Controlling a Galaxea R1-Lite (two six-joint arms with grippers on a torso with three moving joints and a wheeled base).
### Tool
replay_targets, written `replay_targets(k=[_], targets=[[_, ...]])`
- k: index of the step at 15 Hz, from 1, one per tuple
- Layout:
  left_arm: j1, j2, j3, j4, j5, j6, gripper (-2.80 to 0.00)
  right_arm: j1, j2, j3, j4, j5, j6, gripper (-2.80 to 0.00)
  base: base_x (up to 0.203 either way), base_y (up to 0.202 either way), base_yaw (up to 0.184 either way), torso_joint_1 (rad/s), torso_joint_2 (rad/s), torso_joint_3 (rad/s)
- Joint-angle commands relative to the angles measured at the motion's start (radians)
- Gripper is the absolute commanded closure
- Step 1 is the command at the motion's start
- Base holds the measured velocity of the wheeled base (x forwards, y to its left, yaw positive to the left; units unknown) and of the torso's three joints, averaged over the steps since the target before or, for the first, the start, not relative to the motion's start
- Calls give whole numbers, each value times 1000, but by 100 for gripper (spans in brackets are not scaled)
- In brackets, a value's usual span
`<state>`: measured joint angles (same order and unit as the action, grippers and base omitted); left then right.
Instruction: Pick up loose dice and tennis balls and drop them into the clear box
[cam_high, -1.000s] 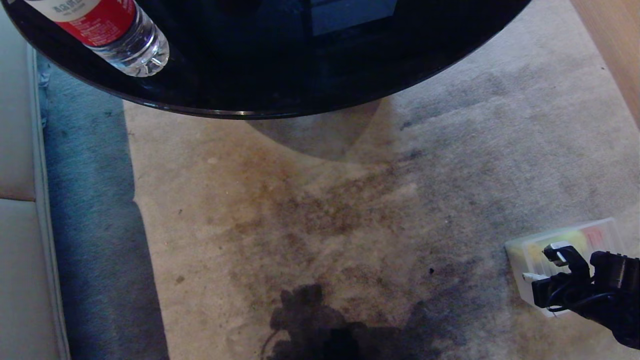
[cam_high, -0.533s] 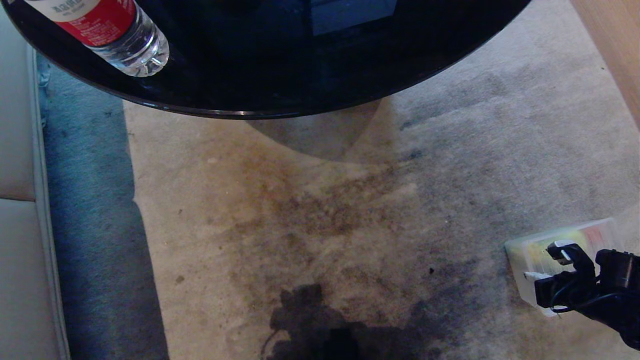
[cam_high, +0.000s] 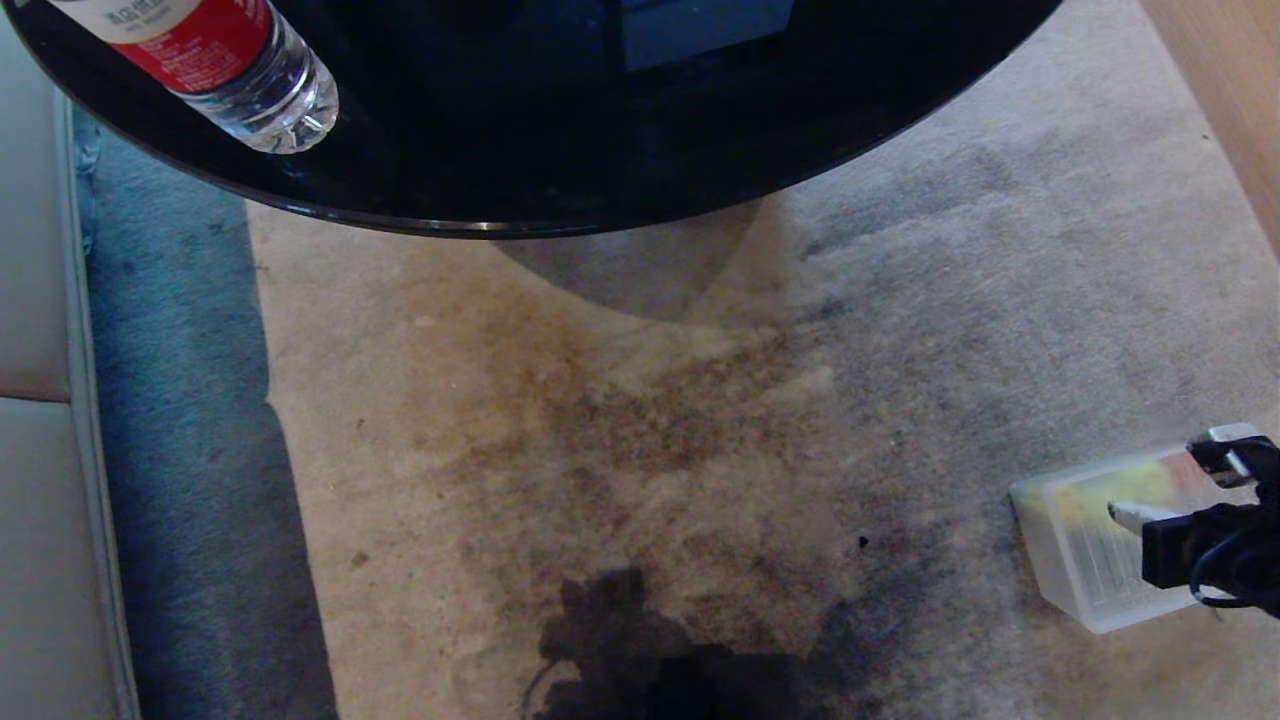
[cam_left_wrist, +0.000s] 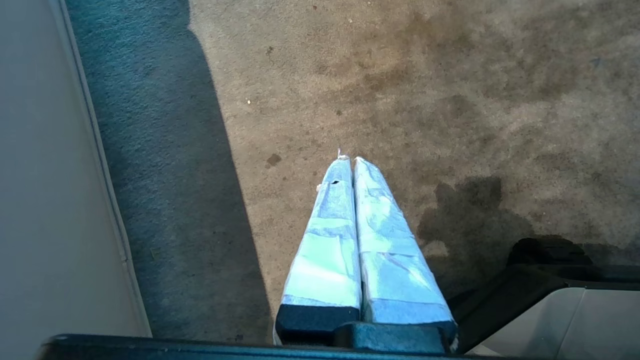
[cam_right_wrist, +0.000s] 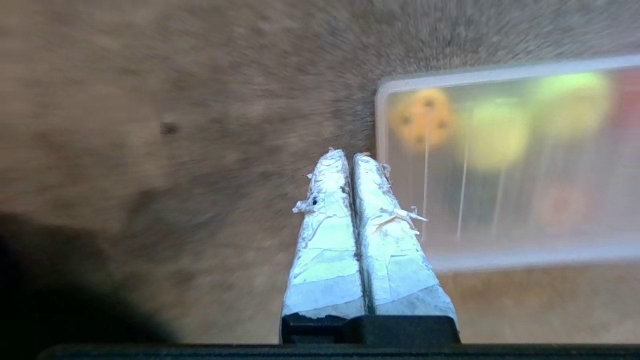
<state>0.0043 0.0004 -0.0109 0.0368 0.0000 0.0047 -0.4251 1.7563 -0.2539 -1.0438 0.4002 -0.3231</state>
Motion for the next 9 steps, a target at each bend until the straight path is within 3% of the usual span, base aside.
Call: replay_targets(k=[1,5,7,9], targets=[[0,1,0,0,0,0,0,2,-392,41,217,3,14,0,0,0,0,0,0,0],[0,0,0,0,0,0,0,70,-902,84,686,4,86,0,0,0,0,0,0,0],[0,0,0,0,0,0,0,148,-1091,100,866,-6,148,0,0,0,0,0,0,0],[0,1,0,0,0,0,0,269,-1217,131,994,-99,208,0,0,0,0,0,0,0]])
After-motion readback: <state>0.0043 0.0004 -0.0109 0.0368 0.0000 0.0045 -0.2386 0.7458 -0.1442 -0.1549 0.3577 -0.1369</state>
